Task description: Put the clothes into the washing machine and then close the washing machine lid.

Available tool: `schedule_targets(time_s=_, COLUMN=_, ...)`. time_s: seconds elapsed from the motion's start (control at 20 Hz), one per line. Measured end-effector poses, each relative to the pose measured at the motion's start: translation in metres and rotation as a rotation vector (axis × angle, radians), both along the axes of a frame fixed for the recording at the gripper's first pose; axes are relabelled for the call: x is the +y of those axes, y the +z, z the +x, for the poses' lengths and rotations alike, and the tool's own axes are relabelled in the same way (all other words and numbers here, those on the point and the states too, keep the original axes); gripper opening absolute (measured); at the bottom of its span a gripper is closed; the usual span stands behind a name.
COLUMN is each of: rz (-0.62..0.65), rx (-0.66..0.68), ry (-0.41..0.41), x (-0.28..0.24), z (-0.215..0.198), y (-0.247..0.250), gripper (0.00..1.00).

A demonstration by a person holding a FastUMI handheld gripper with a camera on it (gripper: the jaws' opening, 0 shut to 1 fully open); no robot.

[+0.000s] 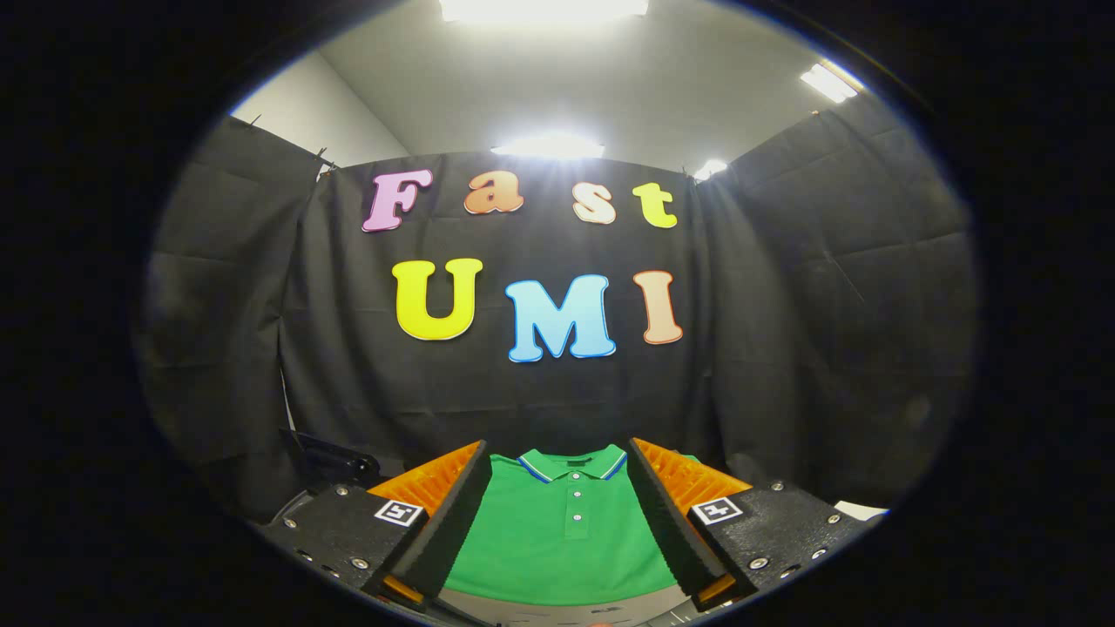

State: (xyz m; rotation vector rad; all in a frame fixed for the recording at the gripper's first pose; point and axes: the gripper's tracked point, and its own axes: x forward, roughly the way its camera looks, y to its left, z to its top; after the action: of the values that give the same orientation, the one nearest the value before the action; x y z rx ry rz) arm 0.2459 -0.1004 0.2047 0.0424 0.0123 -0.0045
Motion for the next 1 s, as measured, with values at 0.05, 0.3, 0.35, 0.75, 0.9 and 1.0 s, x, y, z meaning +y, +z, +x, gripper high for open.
schedule_targets(time_s=0.05, rz=-0.006, rx=0.015, ry=-0.003, x=-0.003, z=0.008, y=-0.002, gripper=0.96)
schedule_targets(time_s=0.3, rz=-0.001, rx=0.116, ry=0.018, x=-0.009, z=0.048, y=-0.022, gripper=0.96)
schedule_targets(time_s=0.35, rz=0.003, rx=0.141, ry=0.030, x=-0.008, z=0.056, y=-0.025, gripper=0.96)
schedule_targets(time_s=0.75, rz=0.011, rx=0.366, ry=0.098, x=0.000, z=0.108, y=-0.082, gripper=0.97)
schedule_targets(time_s=0.9, rz=0.032, rx=0.418, ry=0.097, x=-0.001, z=0.120, y=-0.097, gripper=0.96)
schedule_targets(time_s=1.0, rz=0.023, rx=0.468, ry=0.105, x=0.000, z=0.126, y=-0.111, gripper=0.96)
